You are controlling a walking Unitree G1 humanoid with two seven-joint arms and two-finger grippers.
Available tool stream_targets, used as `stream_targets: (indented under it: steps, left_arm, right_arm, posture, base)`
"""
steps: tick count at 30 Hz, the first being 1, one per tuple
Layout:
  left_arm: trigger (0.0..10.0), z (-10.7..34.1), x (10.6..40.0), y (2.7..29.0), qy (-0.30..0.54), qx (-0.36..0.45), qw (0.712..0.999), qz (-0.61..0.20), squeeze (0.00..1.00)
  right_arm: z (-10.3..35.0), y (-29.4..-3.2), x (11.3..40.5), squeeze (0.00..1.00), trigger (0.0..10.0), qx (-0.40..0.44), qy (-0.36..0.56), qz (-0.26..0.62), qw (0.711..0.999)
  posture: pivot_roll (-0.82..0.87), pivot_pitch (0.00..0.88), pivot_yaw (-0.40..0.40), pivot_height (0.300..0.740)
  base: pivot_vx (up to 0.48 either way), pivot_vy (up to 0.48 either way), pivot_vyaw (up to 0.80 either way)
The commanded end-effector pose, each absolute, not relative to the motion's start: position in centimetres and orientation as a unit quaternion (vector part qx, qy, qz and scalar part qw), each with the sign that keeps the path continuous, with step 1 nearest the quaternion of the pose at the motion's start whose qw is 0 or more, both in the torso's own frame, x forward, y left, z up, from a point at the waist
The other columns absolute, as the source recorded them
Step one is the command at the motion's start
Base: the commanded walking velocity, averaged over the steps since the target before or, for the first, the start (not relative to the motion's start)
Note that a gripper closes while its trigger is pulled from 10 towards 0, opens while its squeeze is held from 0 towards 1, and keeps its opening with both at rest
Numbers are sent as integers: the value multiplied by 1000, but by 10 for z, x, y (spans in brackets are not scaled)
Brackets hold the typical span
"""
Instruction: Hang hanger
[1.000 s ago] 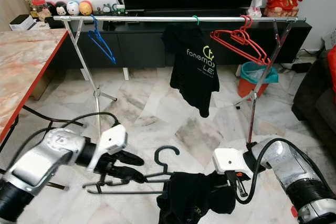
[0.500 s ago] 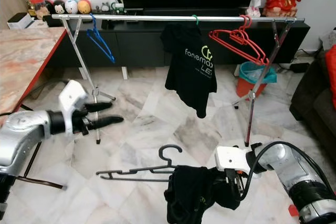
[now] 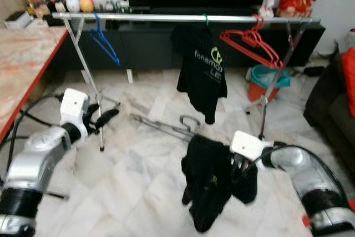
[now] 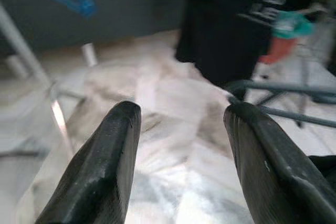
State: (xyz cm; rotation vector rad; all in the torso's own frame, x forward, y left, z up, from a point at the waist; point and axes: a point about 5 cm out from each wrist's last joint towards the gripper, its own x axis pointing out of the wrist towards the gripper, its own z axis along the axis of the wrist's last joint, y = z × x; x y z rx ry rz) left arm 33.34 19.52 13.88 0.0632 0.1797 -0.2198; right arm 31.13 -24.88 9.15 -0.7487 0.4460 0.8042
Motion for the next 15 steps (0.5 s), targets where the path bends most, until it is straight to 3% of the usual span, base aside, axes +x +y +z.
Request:
stream_targets:
  steps: [1, 4, 6, 15]
  left_arm:
    - [10000, 138, 336, 205, 88, 46, 993, -61, 0]
    - [10000, 131, 335, 201, 94, 37, 993, -64, 0]
    - [10000, 117, 329, 180, 129, 39, 981, -141, 0]
    - [10000, 100, 323, 154, 141, 64, 965, -213, 0]
  right_arm:
    - [105, -249, 323, 0, 0, -358, 180, 338, 851]
    - [109, -248, 330, 0, 0, -336, 174, 304, 874]
    - [114, -237, 332, 0, 0, -302, 156, 324, 883]
    - [138, -232, 344, 0, 0, -307, 114, 338, 883]
  posture:
    - [68, 0, -30, 740]
    - [72, 0, -31, 740]
    - [71, 0, -30, 740]
    - [59, 0, -34, 740]
  base:
    - [0, 0, 0]
    - [0, 0, 0]
    - [0, 0, 0]
    - [0, 0, 0]
